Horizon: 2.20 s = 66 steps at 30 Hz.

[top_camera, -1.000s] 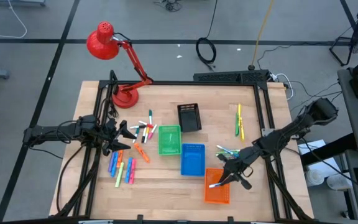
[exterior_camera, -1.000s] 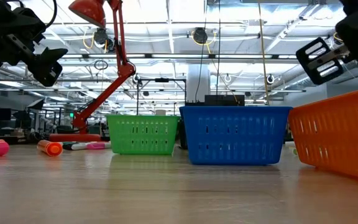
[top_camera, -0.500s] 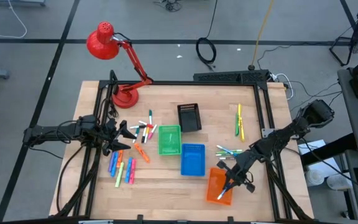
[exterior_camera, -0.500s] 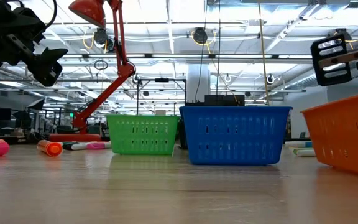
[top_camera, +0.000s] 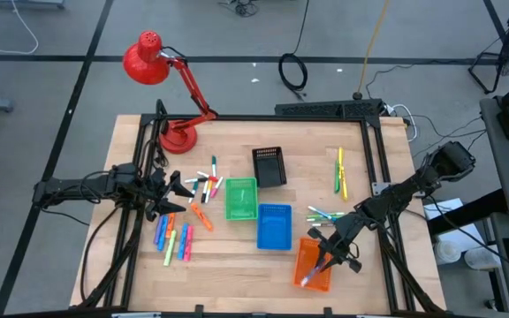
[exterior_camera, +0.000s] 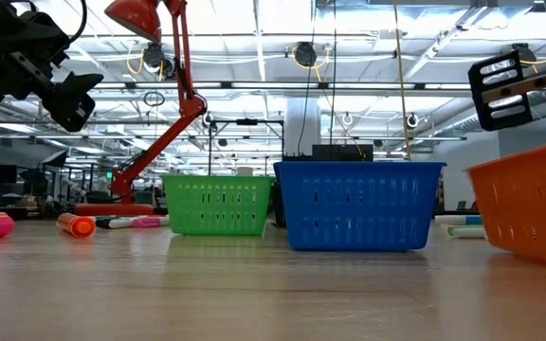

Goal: Pick & Place Markers
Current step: Put the dark blue marker pen into the orange basket, then adjust the orange basket on the table, then put the blue marker pen into the orange basket

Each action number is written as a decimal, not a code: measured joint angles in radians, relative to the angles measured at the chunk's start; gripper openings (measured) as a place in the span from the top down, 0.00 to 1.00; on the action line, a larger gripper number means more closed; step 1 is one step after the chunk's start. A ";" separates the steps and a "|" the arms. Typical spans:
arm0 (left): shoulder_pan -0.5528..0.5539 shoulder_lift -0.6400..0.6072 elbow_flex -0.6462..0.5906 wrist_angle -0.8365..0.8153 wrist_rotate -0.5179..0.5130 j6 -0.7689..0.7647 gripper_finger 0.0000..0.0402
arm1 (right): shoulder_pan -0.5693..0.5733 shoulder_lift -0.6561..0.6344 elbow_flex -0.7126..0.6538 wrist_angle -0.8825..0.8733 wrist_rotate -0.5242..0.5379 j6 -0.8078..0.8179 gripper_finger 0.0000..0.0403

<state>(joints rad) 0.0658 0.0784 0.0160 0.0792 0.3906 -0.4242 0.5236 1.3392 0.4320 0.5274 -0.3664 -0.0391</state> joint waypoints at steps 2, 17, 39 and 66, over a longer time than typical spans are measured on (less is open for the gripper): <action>0.000 0.000 0.000 0.000 0.000 0.000 0.32 | 0.000 0.000 0.000 0.000 0.000 0.000 0.81; 0.000 0.000 0.000 0.000 0.000 -0.001 0.32 | 0.017 -0.147 0.020 -0.205 0.158 0.116 0.90; 0.000 0.000 0.000 0.000 0.000 0.000 0.32 | 0.169 -0.256 0.046 -0.821 0.460 0.488 1.00; 0.000 0.000 0.000 0.000 0.000 0.000 0.32 | 0.108 -0.292 0.042 -0.803 0.736 0.442 1.00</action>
<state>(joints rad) 0.0658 0.0788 0.0158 0.0795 0.3908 -0.4244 0.6319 1.0472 0.4736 -0.2754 0.3691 0.4025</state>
